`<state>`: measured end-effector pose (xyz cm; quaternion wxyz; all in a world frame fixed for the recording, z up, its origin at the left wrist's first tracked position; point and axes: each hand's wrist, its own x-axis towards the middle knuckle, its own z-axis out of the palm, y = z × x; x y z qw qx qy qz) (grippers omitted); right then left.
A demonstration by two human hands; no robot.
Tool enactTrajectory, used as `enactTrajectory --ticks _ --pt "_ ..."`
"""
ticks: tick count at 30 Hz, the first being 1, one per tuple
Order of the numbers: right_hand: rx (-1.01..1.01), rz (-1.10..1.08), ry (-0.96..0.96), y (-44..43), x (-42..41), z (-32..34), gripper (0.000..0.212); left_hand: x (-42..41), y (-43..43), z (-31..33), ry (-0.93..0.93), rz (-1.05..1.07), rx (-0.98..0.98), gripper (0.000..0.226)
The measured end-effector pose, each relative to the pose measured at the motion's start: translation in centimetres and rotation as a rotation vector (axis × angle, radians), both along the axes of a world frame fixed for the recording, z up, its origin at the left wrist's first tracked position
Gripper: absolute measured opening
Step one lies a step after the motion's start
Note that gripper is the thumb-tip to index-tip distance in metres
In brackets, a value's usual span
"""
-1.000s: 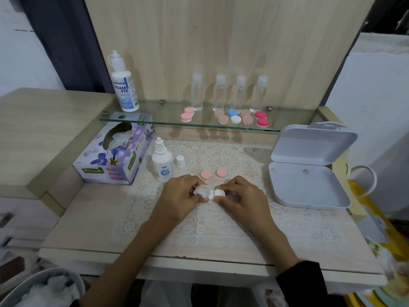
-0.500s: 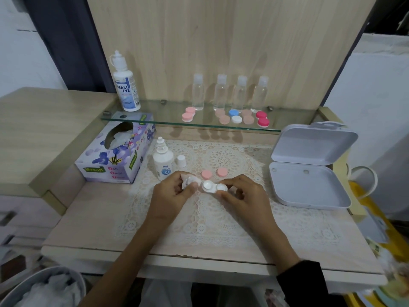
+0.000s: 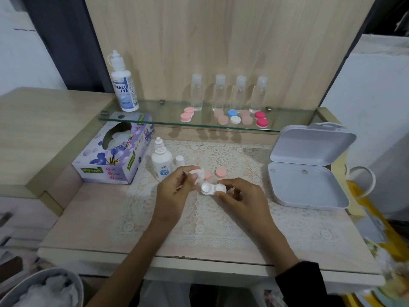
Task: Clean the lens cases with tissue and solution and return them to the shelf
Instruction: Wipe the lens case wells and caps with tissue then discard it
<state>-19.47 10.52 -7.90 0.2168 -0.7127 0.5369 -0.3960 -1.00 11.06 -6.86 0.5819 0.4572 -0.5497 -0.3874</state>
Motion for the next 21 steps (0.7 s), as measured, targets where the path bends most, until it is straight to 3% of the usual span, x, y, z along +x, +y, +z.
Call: enactTrajectory --ticks 3,7,10,14,16,21 --pt "-0.039 0.001 0.156 0.0 0.2 -0.1 0.022 -0.9 0.5 0.1 -0.185 -0.034 -0.1 0.018" --pt "-0.025 0.007 0.177 -0.2 0.3 -0.1 0.038 -1.4 0.5 0.0 -0.111 -0.04 -0.069 0.017" --pt "-0.007 -0.002 -0.019 -0.2 0.3 0.0 0.048 -1.5 0.3 -0.3 -0.088 -0.045 -0.047 0.014" --pt "-0.042 0.064 -0.259 -0.4 0.0 -0.3 0.014 -1.8 0.4 -0.3 -0.156 -0.077 -0.113 0.013" --pt "-0.051 0.078 -0.319 -0.4 0.0 -0.3 0.016 -1.8 0.5 -0.1 -0.171 -0.096 -0.095 0.014" --pt "0.034 -0.009 -0.496 0.0 0.0 0.4 0.011 0.0 -0.2 -1.1 -0.535 -0.022 -0.161 0.039"
